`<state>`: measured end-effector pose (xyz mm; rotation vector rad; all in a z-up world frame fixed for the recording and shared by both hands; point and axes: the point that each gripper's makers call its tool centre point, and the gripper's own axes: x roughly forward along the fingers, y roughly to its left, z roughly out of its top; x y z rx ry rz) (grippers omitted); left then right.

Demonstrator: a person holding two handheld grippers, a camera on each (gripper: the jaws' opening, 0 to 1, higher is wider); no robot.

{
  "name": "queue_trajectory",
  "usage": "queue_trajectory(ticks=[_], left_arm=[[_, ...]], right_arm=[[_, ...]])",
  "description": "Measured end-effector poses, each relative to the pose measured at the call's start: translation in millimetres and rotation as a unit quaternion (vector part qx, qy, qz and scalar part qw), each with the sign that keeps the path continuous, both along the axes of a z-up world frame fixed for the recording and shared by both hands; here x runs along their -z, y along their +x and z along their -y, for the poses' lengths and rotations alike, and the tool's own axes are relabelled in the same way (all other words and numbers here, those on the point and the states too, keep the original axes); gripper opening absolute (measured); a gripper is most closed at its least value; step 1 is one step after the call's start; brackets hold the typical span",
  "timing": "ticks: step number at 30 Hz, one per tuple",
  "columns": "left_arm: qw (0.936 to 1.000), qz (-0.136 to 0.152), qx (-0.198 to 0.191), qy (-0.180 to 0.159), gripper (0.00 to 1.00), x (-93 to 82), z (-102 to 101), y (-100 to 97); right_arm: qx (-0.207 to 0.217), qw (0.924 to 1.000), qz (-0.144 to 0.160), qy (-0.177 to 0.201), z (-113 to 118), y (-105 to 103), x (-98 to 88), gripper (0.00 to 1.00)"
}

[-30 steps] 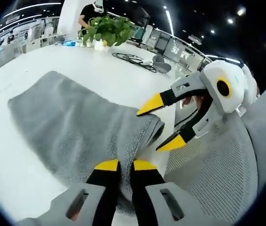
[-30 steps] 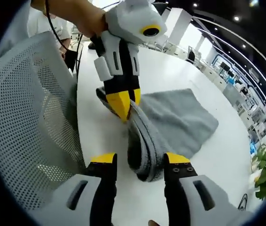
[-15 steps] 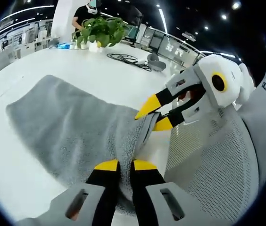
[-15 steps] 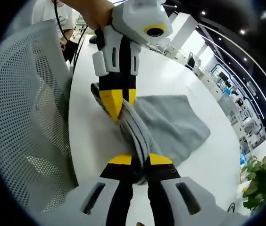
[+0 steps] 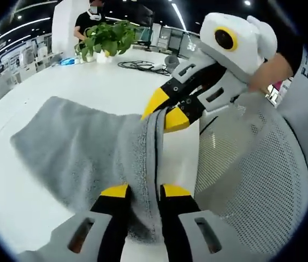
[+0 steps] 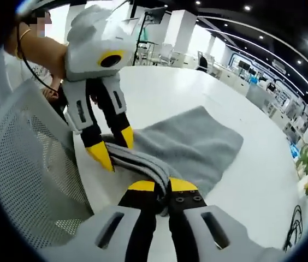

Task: Fold the towel on the table until its edges align and the towel forms a compact rectangular stack.

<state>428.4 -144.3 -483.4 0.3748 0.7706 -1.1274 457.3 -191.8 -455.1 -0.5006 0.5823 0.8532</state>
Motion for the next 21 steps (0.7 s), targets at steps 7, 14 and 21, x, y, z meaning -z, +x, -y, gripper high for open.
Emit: queue_trajectory(ticks=[7, 14, 21], left_arm=[[0.9952, 0.065, 0.029, 0.068, 0.35, 6.9, -7, -5.7], [0.9867, 0.112, 0.023, 0.116, 0.27, 10.8, -24, 0.7], [0.9904, 0.113, -0.003, 0.08, 0.09, -5.5, -27, 7.4]], right_arm=[[0.018, 0.9996, -0.012, 0.018, -1, 1, -0.5, 0.04], [0.026, 0.9991, -0.015, 0.029, 1, 2, -3.6, 0.04], [0.031, 0.9988, -0.016, 0.036, 7, 0, -7.3, 0.04]])
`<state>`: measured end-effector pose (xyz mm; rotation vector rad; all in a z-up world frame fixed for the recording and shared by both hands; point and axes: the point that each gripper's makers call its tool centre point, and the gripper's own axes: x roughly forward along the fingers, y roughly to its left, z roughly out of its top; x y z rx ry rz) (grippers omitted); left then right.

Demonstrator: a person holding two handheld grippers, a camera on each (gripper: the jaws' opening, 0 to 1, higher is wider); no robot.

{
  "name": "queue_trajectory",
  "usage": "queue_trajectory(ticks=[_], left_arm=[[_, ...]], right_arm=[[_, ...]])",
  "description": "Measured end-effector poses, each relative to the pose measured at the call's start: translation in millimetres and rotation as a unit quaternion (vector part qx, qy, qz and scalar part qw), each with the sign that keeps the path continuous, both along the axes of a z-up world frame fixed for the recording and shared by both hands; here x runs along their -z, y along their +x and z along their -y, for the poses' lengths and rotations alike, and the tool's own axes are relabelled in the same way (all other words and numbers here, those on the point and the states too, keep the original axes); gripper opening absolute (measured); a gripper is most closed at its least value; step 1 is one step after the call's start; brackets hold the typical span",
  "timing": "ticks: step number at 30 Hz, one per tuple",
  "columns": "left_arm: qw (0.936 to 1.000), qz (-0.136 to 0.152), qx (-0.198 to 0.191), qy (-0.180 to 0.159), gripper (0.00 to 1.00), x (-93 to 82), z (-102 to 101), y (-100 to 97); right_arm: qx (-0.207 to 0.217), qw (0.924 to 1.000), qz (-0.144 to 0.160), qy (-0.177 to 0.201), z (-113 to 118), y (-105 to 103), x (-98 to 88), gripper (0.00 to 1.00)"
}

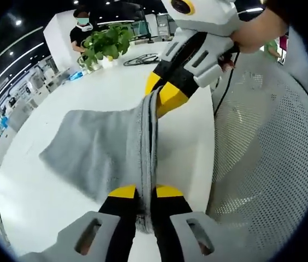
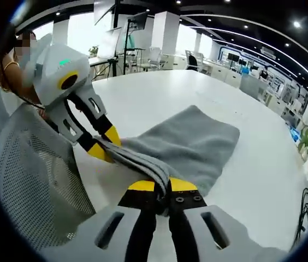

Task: Fold the towel on the table until its edges align and the towel forms a compact rectangular stack.

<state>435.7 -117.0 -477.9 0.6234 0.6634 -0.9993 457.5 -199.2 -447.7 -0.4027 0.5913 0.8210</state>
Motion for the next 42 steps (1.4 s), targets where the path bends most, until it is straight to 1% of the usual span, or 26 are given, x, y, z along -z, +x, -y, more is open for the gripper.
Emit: queue_trajectory(ticks=[2, 5, 7, 8, 10, 12, 15, 18, 19, 20, 23, 25, 27, 28, 29, 31, 33, 34, 36, 39, 42], left_arm=[[0.9999, -0.013, 0.0, -0.007, 0.08, -2.6, 3, -3.1], [0.9997, -0.022, 0.003, -0.01, 0.07, -6.4, 5, -7.8], [0.9994, -0.029, 0.007, -0.015, 0.07, -12.8, 7, -13.4], [0.9992, -0.034, 0.011, -0.019, 0.07, -13.3, 8, -16.2], [0.9982, -0.049, 0.018, -0.029, 0.07, -17.6, 12, -24.6], [0.9967, -0.065, 0.021, -0.043, 0.06, -21.6, 14, -32.9], [0.9954, -0.076, 0.026, -0.052, 0.06, -27.8, 16, -44.1], [0.9939, -0.089, 0.042, -0.05, 0.06, -32.5, 18, -56.5], [0.9933, -0.093, 0.05, -0.045, 0.06, -32.8, 17, -61.6], [0.9931, -0.094, 0.056, -0.041, 0.06, -33.3, 16, -64.7], [0.992, -0.098, 0.067, -0.043, 0.06, -42.6, 16, -73.5], [0.9914, -0.099, 0.074, -0.044, 0.06, -48.2, 16, -76.1], [0.9914, -0.097, 0.076, -0.046, 0.06, -56.3, 15, -75.2], [0.9918, -0.092, 0.076, -0.045, 0.06, -60.0, 16, -74.4], [0.9927, -0.081, 0.08, -0.04, 0.06, -63.3, 16, -72.1], [0.9929, -0.076, 0.083, -0.038, 0.06, -67.6, 15, -67.7], [0.9929, -0.076, 0.082, -0.041, 0.06, -74.0, 15, -63.9], [0.9933, -0.07, 0.079, -0.045, 0.06, -79.5, 14, -59.9], [0.9936, -0.068, 0.075, -0.049, 0.06, -88.9, 15, -54.6], [0.9945, -0.051, 0.084, -0.037, 0.06, -99.6, 14, -44.7], [0.9944, -0.044, 0.09, -0.034, 0.06, -107.9, 13, -32.4]], right_arm=[[-0.001, 1.0, 0.0, 0.0, 1, -2, -1.4, 0.04], [0.001, 1.0, -0.002, 0.005, 4, -7, -5.1, 0.04], [0.001, 1.0, -0.004, 0.008, 7, -11, -7.1, 0.04], [0.0, 0.9999, -0.005, 0.01, 8, -15, -8.4, 0.04], [-0.012, 0.9999, 0.005, 0.006, 10, -22, -9.7, 0.04], [-0.014, 0.9999, 0.002, 0.006, 13, -31, -12.3, 0.04], [-0.023, 0.9997, 0.0, 0.007, 15, -44, -14.3, 0.04], [-0.026, 0.9994, -0.014, 0.019, 15, -57, -13.7, 0.04], [-0.016, 0.9987, -0.033, 0.035, 13, -64, -13.8, 0.04], [-0.014, 0.9981, -0.041, 0.045, 12, -67, -14.4, 0.04], [-0.007, 0.9969, -0.051, 0.059, 14, -74, -16.8, 0.04], [-0.002, 0.9958, -0.056, 0.072, 13, -77, -21.7, 0.04], [-0.002, 0.9956, -0.053, 0.077, 13, -79, -30.7, 0.04], [-0.003, 0.9957, -0.048, 0.078, 12, -78, -33.7, 0.04], [-0.005, 0.9958, -0.045, 0.08, 12, -76, -38.0, 0.04], [-0.004, 0.9954, -0.043, 0.085, 12, -73, -43.7, 0.04], [-0.002, 0.9948, -0.042, 0.093, 12, -68, -50.9, 0.04], [-0.003, 0.9947, -0.039, 0.095, 12, -65, -55.9, 0.04], [-0.008, 0.9952, -0.029, 0.093, 12, -59, -63.9, 0.04], [-0.014, 0.9952, -0.02, 0.095, 11, -51, -74.2, 0.04], [-0.013, 0.9944, -0.019, 0.103, 12, -40, -83.2, 0.04]])
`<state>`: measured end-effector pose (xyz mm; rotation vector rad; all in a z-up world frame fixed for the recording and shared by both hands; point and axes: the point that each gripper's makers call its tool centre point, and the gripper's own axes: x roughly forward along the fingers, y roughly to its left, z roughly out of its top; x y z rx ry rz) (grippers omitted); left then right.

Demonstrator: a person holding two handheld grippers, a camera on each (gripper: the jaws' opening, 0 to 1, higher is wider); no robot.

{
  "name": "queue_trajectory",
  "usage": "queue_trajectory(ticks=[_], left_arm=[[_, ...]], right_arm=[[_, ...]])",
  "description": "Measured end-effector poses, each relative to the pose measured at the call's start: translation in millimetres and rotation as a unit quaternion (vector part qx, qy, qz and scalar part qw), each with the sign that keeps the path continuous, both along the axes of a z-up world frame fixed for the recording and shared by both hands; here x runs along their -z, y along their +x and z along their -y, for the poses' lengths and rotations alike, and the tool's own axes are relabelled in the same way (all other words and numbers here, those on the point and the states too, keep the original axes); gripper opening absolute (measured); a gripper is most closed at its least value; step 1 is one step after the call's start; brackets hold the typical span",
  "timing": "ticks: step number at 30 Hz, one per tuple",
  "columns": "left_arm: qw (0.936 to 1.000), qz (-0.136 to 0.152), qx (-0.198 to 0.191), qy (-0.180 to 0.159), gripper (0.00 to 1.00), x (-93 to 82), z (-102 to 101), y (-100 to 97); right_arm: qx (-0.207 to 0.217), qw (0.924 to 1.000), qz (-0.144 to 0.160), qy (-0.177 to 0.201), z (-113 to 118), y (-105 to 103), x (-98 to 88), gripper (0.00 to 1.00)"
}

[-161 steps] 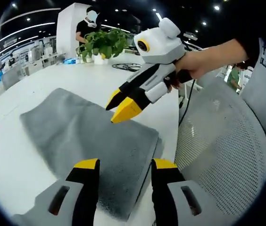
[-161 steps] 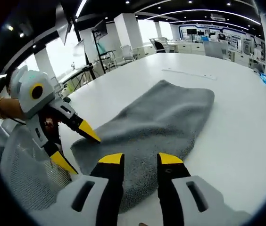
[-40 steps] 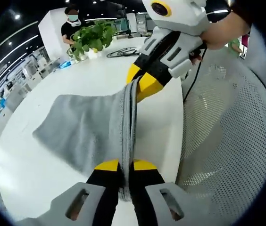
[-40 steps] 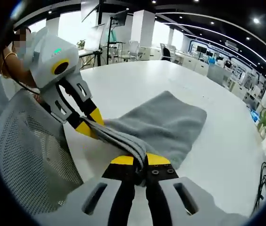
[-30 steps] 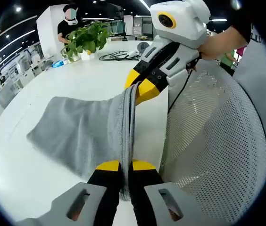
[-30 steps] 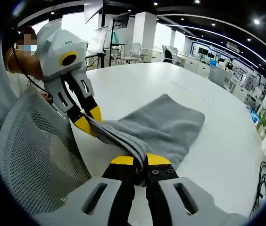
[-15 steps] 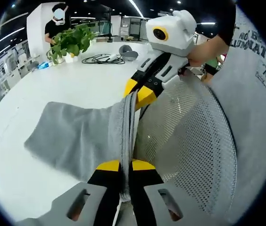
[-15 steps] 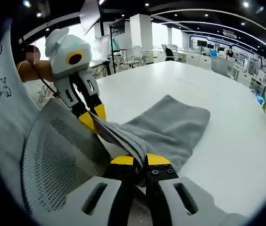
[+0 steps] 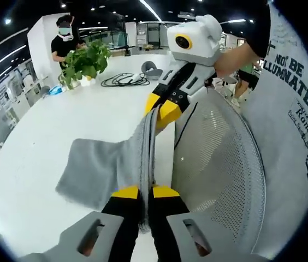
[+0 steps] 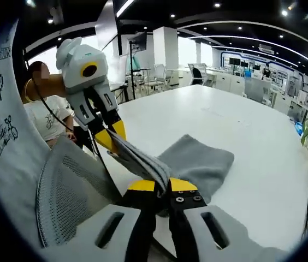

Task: Fold the towel on the table until its edges align and the towel forms a compact rectangular stack.

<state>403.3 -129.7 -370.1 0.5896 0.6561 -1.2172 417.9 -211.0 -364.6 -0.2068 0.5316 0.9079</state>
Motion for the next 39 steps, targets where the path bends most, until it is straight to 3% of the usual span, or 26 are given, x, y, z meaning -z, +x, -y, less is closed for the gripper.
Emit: queue_trajectory(ticks=[8, 15, 23, 27, 39], left_arm=[[0.9997, 0.023, 0.006, 0.007, 0.06, -16.6, 2, 39.4], [0.9997, 0.024, 0.002, 0.001, 0.06, -20.2, 4, 70.4], [0.9999, 0.008, -0.01, -0.007, 0.06, -6.5, -3, 105.6], [0.9996, -0.002, -0.025, -0.012, 0.06, 2.2, -7, 123.9], [0.9972, -0.038, -0.063, -0.015, 0.06, 38.2, -17, 169.0]], right_arm=[[-0.005, 1.0, 0.007, 0.002, 3, 30, -15.7, 0.04], [0.014, 0.9993, -0.019, 0.03, 5, 63, -20.8, 0.04], [0.04, 0.9961, -0.051, 0.06, 2, 103, -17.0, 0.03], [0.038, 0.9964, -0.051, 0.057, -1, 117, -12.1, 0.03], [0.045, 0.994, -0.083, 0.056, -15, 171, 21.6, 0.03]])
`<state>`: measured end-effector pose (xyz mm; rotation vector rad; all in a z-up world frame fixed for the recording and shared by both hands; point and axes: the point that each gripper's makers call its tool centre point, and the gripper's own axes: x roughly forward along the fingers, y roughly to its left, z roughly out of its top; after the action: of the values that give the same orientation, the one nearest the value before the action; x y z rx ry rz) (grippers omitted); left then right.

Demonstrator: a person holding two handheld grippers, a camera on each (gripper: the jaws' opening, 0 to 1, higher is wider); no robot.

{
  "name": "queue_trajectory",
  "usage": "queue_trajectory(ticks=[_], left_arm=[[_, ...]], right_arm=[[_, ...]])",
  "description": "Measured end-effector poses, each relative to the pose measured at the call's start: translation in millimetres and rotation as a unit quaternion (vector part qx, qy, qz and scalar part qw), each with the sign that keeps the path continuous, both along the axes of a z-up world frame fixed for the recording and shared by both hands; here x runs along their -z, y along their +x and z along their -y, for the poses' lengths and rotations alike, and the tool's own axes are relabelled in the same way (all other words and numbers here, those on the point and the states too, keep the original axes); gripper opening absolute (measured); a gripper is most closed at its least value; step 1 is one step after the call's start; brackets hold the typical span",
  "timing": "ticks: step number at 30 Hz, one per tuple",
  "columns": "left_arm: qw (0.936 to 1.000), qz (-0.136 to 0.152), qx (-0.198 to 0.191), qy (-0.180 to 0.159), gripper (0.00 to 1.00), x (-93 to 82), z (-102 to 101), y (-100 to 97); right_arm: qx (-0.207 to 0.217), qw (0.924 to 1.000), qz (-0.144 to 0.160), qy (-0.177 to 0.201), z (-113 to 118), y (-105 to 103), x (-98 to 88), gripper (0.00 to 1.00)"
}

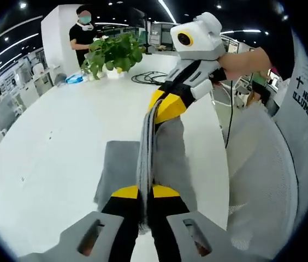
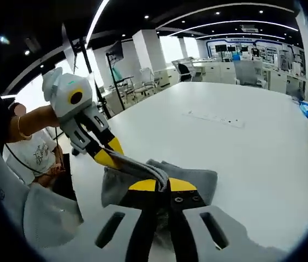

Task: Fold the towel on the table until its edges align and the towel forms a compact rectangular stack.

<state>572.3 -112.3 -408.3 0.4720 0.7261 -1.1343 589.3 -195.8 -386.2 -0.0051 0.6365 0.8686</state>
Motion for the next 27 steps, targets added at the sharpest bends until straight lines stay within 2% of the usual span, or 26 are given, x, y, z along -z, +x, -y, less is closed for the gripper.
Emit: queue_trajectory(ticks=[11, 13, 15, 20, 24, 27], left_arm=[[0.9981, -0.047, -0.037, -0.016, 0.06, 43.8, -6, 32.7], [0.9975, -0.052, -0.043, -0.018, 0.06, 49.5, -4, 35.3], [0.9959, -0.067, -0.055, -0.023, 0.07, 56.4, -3, 36.1], [0.9959, -0.077, -0.046, -0.009, 0.07, 77.4, -5, 43.5], [0.9964, -0.079, -0.03, 0.007, 0.08, 83.9, -2, 41.7], [0.9962, -0.079, -0.032, 0.015, 0.12, 88.0, -2, 46.7]], right_arm=[[-0.014, 0.9992, -0.035, -0.008, -8, 33, 42.1, 0.03], [-0.021, 0.9987, -0.047, -0.007, -8, 40, 55.3, 0.03], [-0.022, 0.998, -0.059, -0.001, -9, 41, 60.6, 0.03], [-0.024, 0.9977, -0.063, -0.006, -9, 47, 76.4, 0.03], [-0.026, 0.9973, -0.068, -0.005, -6, 48, 81.1, 0.04], [-0.024, 0.9976, -0.064, -0.007, -5, 53, 84.7, 0.05]])
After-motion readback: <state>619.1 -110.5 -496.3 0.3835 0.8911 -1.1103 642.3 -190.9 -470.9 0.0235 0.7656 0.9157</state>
